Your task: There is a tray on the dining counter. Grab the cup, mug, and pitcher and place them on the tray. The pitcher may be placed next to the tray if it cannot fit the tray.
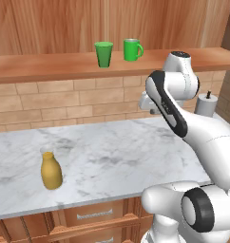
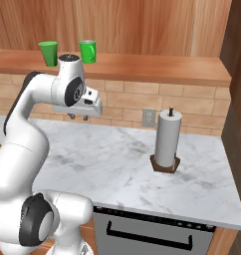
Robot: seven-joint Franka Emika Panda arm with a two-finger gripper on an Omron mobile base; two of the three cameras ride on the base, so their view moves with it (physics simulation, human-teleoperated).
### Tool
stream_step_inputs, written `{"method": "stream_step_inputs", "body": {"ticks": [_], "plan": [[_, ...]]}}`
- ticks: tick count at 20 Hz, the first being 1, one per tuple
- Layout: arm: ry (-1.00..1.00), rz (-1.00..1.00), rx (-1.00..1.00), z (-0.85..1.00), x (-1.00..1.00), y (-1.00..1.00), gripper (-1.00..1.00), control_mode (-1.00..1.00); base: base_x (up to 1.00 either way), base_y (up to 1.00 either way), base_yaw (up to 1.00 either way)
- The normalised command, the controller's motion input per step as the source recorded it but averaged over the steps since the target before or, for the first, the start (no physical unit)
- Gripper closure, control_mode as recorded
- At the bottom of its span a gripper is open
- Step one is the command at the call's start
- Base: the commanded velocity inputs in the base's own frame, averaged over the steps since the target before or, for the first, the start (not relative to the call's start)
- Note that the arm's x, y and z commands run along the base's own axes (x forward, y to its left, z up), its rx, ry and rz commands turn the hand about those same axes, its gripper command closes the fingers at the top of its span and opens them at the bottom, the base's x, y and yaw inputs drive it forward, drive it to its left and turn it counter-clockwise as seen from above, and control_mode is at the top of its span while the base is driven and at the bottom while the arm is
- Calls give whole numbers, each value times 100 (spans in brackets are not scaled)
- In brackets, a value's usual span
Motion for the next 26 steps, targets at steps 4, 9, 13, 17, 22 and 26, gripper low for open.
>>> {"method": "stream_step_inputs", "body": {"ticks": [4, 9, 13, 17, 22, 26], "plan": [[0, 0, 1, 9, -2, 2, -100, -100, 0, 0, 0], [0, -9, 5, 29, -14, 17, -100, -100, 0, 0, 0], [0, -15, 9, 45, -20, 23, -100, -100, 0, 0, 0], [0, -20, 10, 47, -17, 30, -100, -100, 0, 0, 0], [0, -28, 14, 38, -11, 20, -100, -100, 0, 0, 0], [0, -28, 22, 38, -12, 4, -100, -100, 0, 0, 0]]}}
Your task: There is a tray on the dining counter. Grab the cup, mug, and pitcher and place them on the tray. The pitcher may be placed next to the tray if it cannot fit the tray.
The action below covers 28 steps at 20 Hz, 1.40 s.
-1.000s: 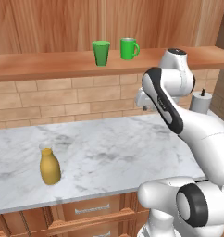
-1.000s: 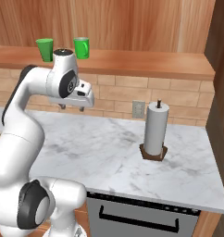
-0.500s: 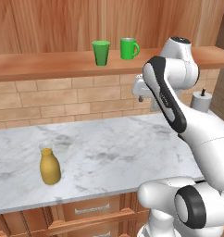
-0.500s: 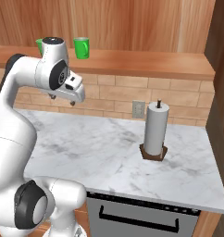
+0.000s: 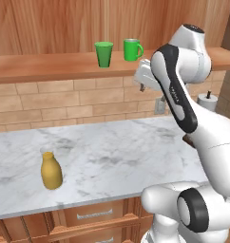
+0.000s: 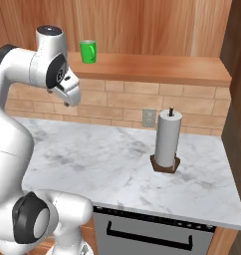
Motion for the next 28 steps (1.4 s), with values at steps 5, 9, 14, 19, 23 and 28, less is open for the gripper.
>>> {"method": "stream_step_inputs", "body": {"ticks": [5, 9, 14, 19, 23, 28], "plan": [[-2, -26, 20, 48, 0, 0, -100, -100, 0, 0, 0], [-8, -24, 19, 52, 0, 1, -100, -100, 0, 0, 0], [-12, -18, 19, 54, -3, 0, -100, -100, 0, 0, 0], [-10, -14, 16, 45, -1, 0, -100, -100, 0, 0, 0], [-2, -6, 13, 39, 0, 0, -100, -100, 0, 0, 0], [0, -2, 9, 29, 0, 0, -100, -100, 0, 0, 0]]}}
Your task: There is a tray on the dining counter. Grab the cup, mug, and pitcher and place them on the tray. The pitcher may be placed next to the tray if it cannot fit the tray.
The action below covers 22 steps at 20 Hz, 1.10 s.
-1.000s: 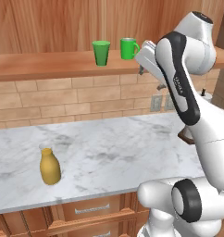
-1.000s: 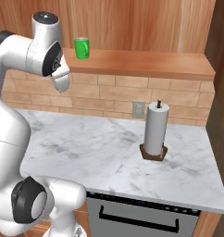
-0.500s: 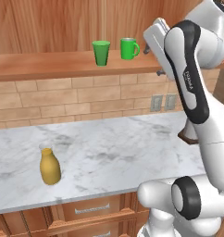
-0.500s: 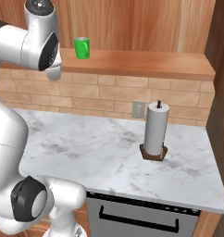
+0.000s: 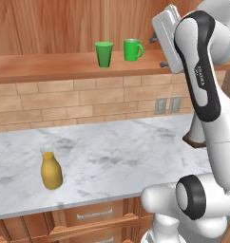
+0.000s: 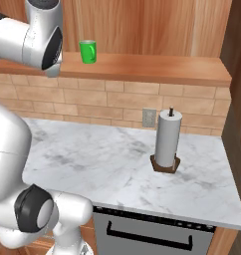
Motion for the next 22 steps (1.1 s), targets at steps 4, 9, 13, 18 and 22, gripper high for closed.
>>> {"method": "stream_step_inputs", "body": {"ticks": [4, 9, 13, 18, 22], "plan": [[0, 0, 6, 10, 0, 0, -100, -100, 0, 0, 0], [-1, 1, 1, 0, 7, 14, -100, -100, 0, 0, 0], [0, 5, 0, 0, 18, 19, -100, -100, 0, 0, 0], [0, 5, 0, 0, 24, 14, -100, -100, 0, 0, 0], [0, 5, 0, 0, 27, 1, -100, -100, 0, 0, 0]]}}
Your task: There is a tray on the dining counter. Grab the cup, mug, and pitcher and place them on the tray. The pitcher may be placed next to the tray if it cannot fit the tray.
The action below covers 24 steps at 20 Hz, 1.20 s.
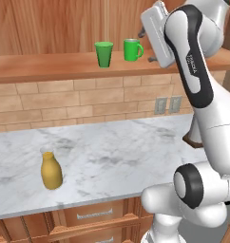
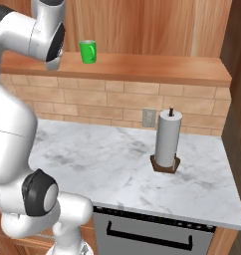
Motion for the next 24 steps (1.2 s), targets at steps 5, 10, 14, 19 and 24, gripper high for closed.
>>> {"method": "stream_step_inputs", "body": {"ticks": [5, 10, 14, 19, 24], "plan": [[0, 5, 0, 0, 27, 3, -100, -100, 0, 0, 0], [0, 4, 0, 0, 20, 8, -100, -100, 0, 0, 0], [0, 2, 0, 0, 22, 12, -100, -100, 0, 0, 0], [0, 2, 0, 0, 15, 16, -100, -100, 0, 0, 0], [0, 3, 0, 0, 8, 14, -100, -100, 0, 0, 0]]}}
